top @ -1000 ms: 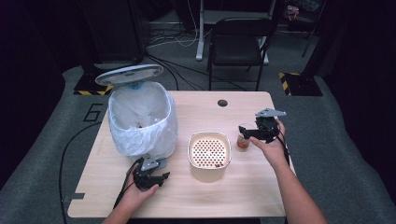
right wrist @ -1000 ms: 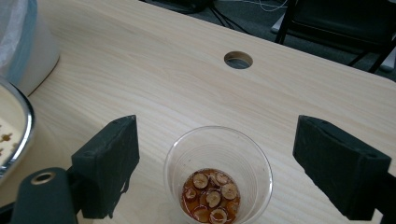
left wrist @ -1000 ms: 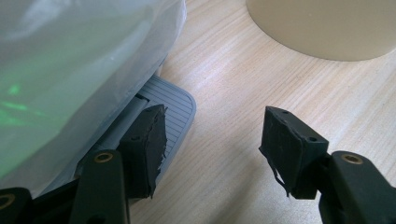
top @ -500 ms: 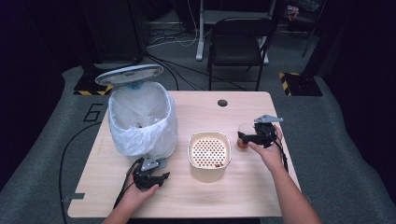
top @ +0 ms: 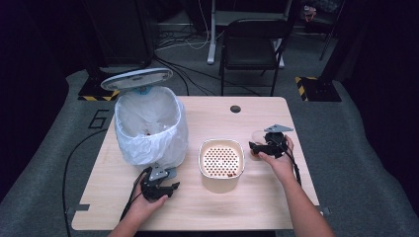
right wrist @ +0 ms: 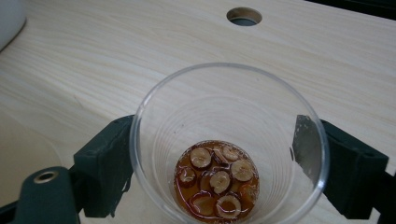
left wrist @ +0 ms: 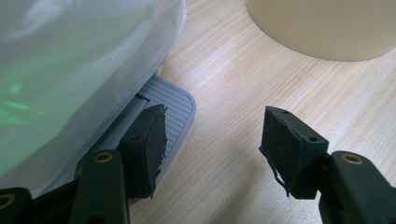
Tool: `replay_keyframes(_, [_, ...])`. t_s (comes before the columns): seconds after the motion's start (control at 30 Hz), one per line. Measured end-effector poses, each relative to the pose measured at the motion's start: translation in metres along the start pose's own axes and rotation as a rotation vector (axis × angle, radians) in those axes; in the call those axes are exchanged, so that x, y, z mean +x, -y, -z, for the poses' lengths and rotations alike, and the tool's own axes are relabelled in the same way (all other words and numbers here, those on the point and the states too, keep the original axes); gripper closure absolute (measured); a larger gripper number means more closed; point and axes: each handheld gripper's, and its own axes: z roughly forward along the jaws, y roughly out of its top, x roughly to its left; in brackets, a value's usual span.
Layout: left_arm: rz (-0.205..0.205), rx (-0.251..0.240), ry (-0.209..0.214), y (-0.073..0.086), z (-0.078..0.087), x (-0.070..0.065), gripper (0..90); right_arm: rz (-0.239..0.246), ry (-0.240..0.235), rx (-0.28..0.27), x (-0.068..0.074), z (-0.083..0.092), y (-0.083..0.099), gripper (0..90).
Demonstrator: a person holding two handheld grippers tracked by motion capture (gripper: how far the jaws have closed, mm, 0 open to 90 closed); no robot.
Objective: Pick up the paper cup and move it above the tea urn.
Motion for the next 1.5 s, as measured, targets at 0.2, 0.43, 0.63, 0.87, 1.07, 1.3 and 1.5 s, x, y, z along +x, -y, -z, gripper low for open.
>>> replay_keyframes(0.2, [-0.014, 0.013, -0.003, 0.0, 0.001, 0.001, 40.2, 0.003, 0.006, 0.013, 0.0, -0.007, 0.005, 17.4])
replay_keyframes(0.43, [-0.016, 0.01, -0.004, 0.0, 0.001, 0.001, 40.2, 0.017, 0.01, 0.01, -0.001, -0.01, 0.006, 27.4])
replay_keyframes(0.63, [-0.007, 0.011, -0.002, 0.0, 0.001, 0.001, 40.2, 0.031, -0.014, 0.01, -0.003, -0.01, 0.005, 35.7])
replay_keyframes(0.87, [-0.008, 0.009, -0.002, 0.0, 0.001, 0.001, 40.2, 0.09, -0.05, 0.009, -0.002, -0.007, 0.001, 37.7])
replay_keyframes(1.07, [-0.008, 0.008, -0.003, 0.0, 0.001, 0.001, 40.2, 0.109, -0.066, 0.003, -0.001, -0.003, -0.009, 38.3])
replay_keyframes(1.3, [-0.007, 0.006, -0.001, 0.0, 0.0, 0.001, 40.2, 0.153, -0.099, -0.013, 0.003, 0.005, -0.025, 38.9])
replay_keyframes(1.5, [-0.015, 0.012, 0.002, 0.0, 0.001, 0.001, 40.2, 0.173, -0.127, -0.031, 0.005, 0.011, -0.039, 39.1])
